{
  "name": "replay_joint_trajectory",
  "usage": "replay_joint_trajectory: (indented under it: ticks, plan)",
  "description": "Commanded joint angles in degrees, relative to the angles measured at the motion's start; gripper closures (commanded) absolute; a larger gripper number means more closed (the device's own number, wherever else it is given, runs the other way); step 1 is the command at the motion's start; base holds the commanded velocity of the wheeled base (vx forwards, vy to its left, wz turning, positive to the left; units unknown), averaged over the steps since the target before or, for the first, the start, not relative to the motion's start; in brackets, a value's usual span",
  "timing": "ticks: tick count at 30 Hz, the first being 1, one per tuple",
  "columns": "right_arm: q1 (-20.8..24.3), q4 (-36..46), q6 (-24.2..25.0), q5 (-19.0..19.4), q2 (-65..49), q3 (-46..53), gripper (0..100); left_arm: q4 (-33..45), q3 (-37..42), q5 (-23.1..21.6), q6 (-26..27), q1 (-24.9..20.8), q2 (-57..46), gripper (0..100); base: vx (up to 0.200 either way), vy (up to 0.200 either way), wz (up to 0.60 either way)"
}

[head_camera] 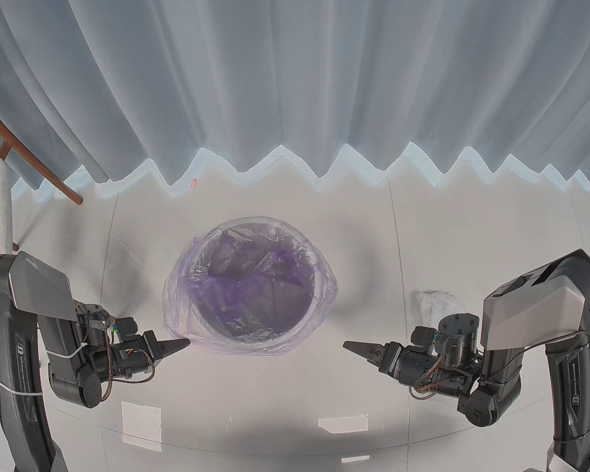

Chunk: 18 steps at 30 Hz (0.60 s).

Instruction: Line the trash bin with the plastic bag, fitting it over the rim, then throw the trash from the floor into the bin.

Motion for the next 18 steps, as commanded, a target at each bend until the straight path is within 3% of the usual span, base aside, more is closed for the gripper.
replay_joint_trajectory:
  ticks: [1, 4, 5, 6, 7, 15, 18]
  plan:
    - [0.01, -1.02, 0.01, 0.03, 0.09, -0.09, 0, 0.06, -1.15, 1.88, 0.35, -1.13, 2.07, 100, 0.0, 0.0, 0.0]
    - [0.01, -1.02, 0.01, 0.03, 0.09, 0.0, 0, 0.06, -1.51, 4.35, 0.17, -1.92, 2.16, 100, 0.0, 0.0, 0.0]
    - [0.01, -1.02, 0.01, 0.03, 0.09, 0.0, 0, 0.14, -3.26, 8.65, -0.35, -3.94, 2.34, 100, 0.0, 0.0, 0.0]
    - [0.01, -1.02, 0.01, 0.03, 0.09, 0.0, 0, 0.14, -3.35, 9.0, -0.35, -4.03, 2.34, 100, 0.0, 0.0, 0.0]
    - [0.01, -1.02, 0.01, 0.03, 0.09, 0.0, 0, 0.14, -4.06, 12.08, -0.71, -5.26, 2.69, 100, 0.0, 0.0, 0.0]
    - [0.01, -1.02, 0.01, -0.06, 0.09, 0.0, 0, 5.07, -5.55, 16.65, -0.79, -7.54, 2.07, 100, 0.0, 0.0, 0.0]
    - [0.01, -1.02, 0.01, -0.06, 0.09, 0.0, 0, 10.52, -7.75, 21.13, -0.71, -9.3, 1.02, 100, 0.0, 0.0, 0.0]
